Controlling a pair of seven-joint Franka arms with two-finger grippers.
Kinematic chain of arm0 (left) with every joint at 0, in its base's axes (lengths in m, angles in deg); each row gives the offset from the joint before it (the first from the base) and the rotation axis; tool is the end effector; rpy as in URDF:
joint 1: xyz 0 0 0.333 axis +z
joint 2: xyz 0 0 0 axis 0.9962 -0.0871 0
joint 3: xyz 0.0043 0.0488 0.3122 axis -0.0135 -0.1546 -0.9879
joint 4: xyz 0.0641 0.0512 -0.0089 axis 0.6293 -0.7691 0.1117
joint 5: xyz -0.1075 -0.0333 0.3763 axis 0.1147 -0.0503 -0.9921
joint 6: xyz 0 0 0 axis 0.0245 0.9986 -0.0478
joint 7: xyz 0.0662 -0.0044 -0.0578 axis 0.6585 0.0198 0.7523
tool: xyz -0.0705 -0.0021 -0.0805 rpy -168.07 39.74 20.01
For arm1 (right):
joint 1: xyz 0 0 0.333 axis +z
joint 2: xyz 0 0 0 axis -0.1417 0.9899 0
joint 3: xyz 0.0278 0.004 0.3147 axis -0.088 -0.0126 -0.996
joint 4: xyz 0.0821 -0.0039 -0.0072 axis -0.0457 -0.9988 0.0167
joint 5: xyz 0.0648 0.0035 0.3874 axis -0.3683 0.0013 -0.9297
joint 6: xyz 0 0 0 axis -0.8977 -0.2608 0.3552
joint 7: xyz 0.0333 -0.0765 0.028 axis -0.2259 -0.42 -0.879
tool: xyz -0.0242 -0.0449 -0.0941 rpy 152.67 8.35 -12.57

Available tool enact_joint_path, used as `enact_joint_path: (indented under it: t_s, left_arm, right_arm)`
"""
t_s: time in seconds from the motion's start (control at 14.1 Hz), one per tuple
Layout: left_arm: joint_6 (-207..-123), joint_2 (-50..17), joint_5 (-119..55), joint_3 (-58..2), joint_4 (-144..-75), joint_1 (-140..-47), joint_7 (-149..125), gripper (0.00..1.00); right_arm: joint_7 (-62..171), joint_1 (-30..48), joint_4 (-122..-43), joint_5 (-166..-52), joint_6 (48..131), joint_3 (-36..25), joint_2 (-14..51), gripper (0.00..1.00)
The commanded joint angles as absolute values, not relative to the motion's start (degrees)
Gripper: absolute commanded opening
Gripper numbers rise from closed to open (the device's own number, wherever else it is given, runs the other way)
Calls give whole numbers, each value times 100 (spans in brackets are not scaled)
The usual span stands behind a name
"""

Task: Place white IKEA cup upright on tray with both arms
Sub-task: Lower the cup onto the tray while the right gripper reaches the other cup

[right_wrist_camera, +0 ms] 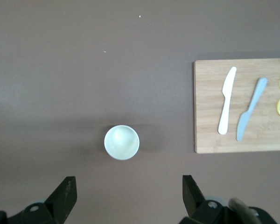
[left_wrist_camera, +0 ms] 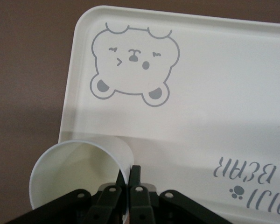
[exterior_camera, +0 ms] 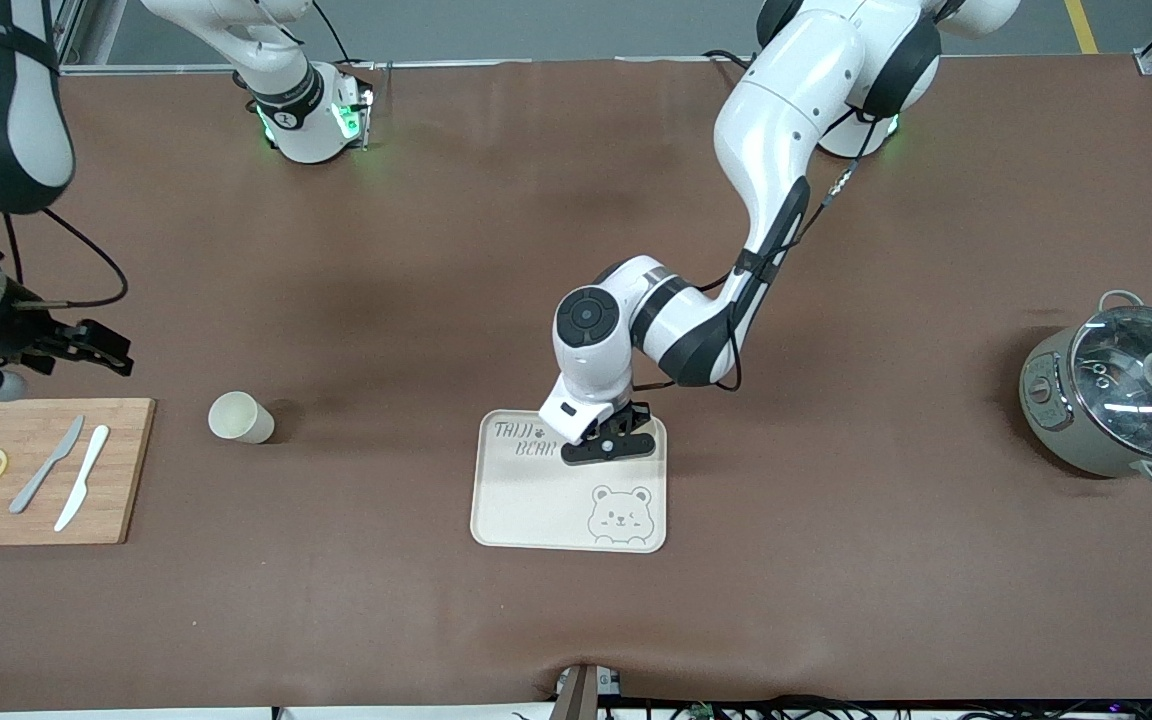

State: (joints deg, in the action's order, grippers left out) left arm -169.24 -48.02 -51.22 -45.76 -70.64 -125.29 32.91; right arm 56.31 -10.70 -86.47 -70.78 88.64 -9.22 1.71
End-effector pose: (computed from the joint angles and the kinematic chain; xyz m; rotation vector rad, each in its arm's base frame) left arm 0.6000 -0.5013 0.2271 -3.0633 -0.1434 -0.2330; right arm 0.6033 -0.0445 0.4846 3.1092 -0.0098 0.1235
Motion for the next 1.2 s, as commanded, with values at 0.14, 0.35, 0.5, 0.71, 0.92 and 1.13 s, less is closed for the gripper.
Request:
enact_joint_path:
  t_s: [0.14, 0.35, 0.5, 0.71, 0.92, 1.13]
  left_arm:
    - [-17013, -4934, -5013, -4641, -6898, -12578, 3400, 0]
    - [-17031, -4934, -5013, -4641, -6899, -12578, 3400, 0]
    - [-17031, -4934, -5022, -4658, -6907, -12578, 3391, 0]
    - [-17031, -4934, -5022, -4667, -6916, -12605, 3391, 15]
    - [-17031, -4926, -5030, -4685, -6925, -12622, 3391, 48]
    - [-17031, -4917, -5039, -4685, -6934, -12622, 3400, 51]
  right_arm:
    - [5053, -1385, -8968, -7016, 9603, -940, 561, 100]
    - [4999, -1456, -9047, -7016, 9937, -940, 755, 100]
    - [5017, -1456, -9073, -7016, 10113, -949, 895, 100]
    - [5026, -1500, -9170, -7043, 10560, -949, 1220, 100]
    - [5026, -1474, -9258, -7043, 10852, -949, 1475, 100]
    - [5034, -1465, -9267, -7087, 10904, -958, 1652, 100]
